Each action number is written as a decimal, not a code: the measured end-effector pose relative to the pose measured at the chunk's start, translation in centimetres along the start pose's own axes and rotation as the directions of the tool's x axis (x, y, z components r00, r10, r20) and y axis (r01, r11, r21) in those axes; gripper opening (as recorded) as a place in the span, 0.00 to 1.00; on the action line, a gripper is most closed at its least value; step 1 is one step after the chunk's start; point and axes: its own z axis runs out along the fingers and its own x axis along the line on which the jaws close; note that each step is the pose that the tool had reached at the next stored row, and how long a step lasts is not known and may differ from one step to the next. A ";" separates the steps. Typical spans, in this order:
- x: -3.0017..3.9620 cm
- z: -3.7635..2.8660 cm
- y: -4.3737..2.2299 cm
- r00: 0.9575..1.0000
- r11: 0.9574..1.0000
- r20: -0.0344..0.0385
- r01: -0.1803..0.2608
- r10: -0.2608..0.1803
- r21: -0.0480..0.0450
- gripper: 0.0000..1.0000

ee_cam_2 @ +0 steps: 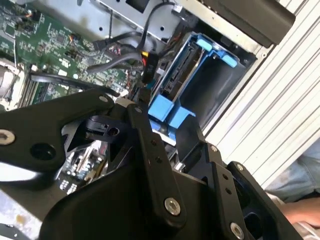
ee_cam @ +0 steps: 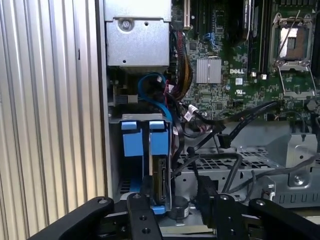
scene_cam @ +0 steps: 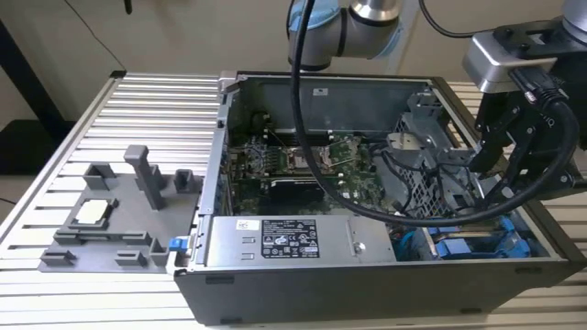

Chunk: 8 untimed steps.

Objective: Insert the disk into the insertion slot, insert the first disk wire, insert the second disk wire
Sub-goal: 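Insert the first disk wire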

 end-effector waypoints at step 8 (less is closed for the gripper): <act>-0.41 0.42 -0.82 1.000 1.000 0.005 0.013 -0.013 -0.001 0.49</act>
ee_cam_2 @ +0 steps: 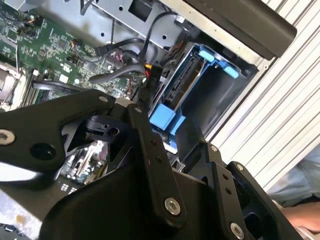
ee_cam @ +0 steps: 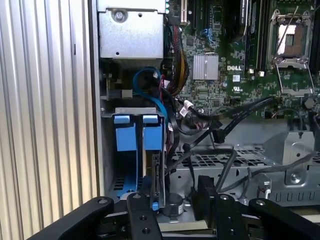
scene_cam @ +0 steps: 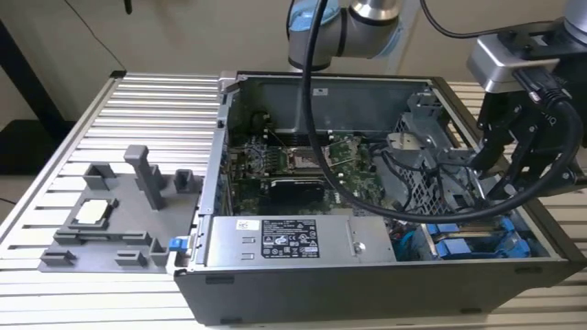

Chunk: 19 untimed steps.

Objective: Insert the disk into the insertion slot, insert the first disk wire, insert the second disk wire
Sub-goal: 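Insert the first disk wire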

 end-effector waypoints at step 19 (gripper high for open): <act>-0.06 0.44 -1.33 0.994 0.995 0.043 0.103 -0.102 -0.006 0.49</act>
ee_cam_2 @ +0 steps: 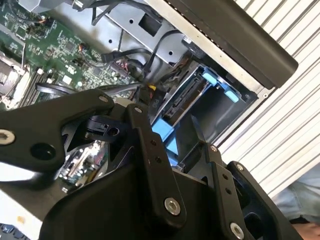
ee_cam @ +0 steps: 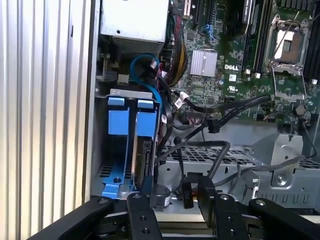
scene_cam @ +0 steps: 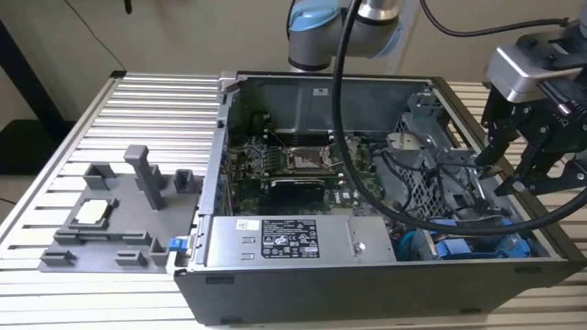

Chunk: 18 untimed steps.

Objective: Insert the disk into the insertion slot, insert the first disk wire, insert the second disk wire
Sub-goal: 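Insert the first disk wire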

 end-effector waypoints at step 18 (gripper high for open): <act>0.04 0.08 -0.37 1.000 1.000 0.005 0.015 -0.015 -0.002 0.19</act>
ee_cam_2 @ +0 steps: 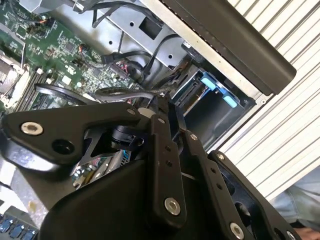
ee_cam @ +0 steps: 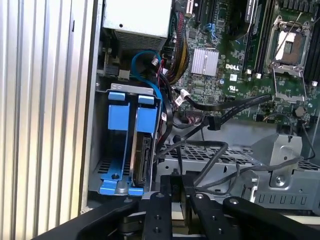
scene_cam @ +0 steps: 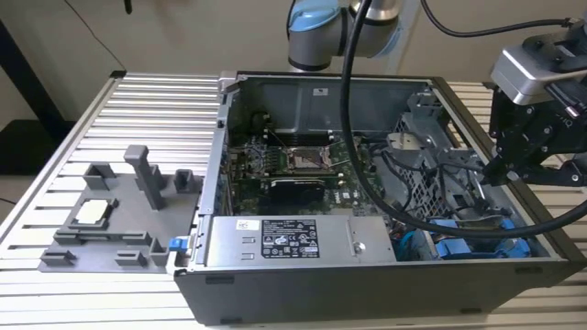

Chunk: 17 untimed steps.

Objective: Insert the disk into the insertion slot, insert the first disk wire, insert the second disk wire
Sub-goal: 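Insert the first disk wire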

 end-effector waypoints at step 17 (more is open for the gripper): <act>0.08 0.48 -0.08 0.999 1.000 -0.036 -0.022 0.022 -0.001 0.19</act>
